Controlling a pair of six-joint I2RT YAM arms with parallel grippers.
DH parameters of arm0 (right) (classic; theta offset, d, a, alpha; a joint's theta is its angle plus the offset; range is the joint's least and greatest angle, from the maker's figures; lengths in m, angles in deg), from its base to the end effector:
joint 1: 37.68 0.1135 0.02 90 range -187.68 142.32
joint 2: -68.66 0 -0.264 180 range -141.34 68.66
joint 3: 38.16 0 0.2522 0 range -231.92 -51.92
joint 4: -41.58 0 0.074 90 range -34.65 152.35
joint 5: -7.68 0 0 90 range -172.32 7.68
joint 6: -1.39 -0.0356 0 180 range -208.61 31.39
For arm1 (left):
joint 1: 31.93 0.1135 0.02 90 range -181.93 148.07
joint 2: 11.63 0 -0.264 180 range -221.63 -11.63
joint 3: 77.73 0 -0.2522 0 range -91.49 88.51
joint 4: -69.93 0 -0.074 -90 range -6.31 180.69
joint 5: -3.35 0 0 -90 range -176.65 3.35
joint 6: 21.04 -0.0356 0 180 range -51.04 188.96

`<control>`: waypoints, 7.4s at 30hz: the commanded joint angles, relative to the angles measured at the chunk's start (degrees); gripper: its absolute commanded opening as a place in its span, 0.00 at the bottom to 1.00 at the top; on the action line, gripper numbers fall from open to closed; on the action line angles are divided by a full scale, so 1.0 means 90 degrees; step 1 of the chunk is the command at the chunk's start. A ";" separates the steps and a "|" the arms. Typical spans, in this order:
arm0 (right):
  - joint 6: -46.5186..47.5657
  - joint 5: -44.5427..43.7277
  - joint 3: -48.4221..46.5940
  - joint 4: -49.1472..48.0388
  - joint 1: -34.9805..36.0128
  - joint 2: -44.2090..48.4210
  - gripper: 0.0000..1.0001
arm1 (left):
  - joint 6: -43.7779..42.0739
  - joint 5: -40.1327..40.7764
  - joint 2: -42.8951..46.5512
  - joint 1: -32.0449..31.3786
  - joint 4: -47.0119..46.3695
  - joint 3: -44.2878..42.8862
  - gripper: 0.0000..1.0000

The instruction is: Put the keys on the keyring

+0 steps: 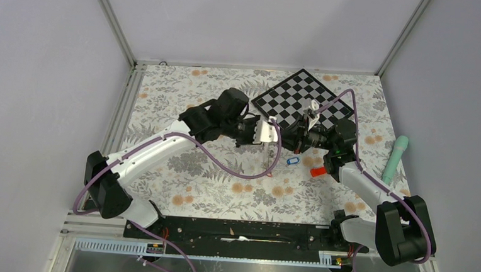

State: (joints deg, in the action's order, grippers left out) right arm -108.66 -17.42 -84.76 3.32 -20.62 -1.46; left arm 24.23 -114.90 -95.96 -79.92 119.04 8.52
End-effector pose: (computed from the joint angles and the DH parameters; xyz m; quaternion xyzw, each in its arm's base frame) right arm 0.2273 0.1035 0.2838 -0.4114 0.5261 0.5232 0.5293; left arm 0.2042 -0.2519 0.3502 0.7068 0.5307 -0.2325 0.4058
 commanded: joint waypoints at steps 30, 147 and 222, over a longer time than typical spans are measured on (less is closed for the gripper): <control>0.0299 -0.0553 -0.0189 -0.0323 -0.0175 0.0079 0.00 | 0.0906 0.1694 0.0434 -0.0261 -0.1072 0.0206 0.48; 0.0626 0.0080 0.0021 -0.0952 -0.0046 0.0224 0.00 | 0.0674 0.1192 -0.1341 -0.0600 0.2803 -0.3306 0.20; -0.0604 0.0188 0.0085 -0.2070 -0.0379 0.0272 0.00 | 0.1870 -0.2353 -0.0031 0.0704 -0.1587 0.0503 0.45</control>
State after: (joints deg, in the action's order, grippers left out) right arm -115.00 -15.36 -82.79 -12.23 -23.83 -0.09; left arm 43.44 -135.38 -99.11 -73.40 104.79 11.47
